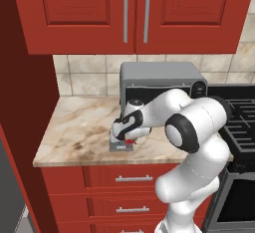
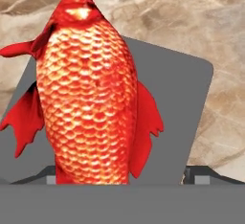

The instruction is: Take the fish from the fridge and place it on the digital scale on the counter by the fridge. Wait a few seconds for a reading, then move it to the plate on the dining counter.

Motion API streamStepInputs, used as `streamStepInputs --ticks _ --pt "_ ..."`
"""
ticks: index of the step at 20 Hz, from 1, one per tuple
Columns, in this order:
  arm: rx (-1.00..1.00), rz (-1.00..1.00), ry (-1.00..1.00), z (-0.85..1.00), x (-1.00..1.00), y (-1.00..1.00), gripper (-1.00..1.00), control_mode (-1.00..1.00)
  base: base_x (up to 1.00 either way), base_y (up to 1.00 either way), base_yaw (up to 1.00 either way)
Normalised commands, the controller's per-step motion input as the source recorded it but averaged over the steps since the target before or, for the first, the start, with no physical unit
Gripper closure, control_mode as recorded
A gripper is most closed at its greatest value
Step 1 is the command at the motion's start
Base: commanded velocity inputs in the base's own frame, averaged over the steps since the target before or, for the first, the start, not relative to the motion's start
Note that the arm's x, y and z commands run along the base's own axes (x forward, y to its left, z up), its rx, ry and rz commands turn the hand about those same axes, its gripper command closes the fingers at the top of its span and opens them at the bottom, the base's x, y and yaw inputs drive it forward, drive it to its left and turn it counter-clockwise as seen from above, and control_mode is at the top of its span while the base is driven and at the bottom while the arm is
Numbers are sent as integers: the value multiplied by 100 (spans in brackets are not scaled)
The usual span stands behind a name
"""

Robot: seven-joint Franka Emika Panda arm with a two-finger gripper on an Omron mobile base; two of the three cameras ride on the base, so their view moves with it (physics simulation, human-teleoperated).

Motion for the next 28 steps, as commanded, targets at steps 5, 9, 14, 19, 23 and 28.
streamStepInputs --ticks 5,9,14,19,23,28 --pt "0 0 2 -20 11 13 100 -100 0 0 0" --pt "0 0 0 -4 0 0 100 -100 0 0 0" --pt "0 -3 0 0 0 0 100 -100 0 0 0" --pt "0 -7 0 19 -13 0 100 -100 0 0 0" --pt "0 -7 0 38 -23 0 100 -100 0 0 0" --pt "0 -6 0 52 -36 0 100 -100 0 0 0"
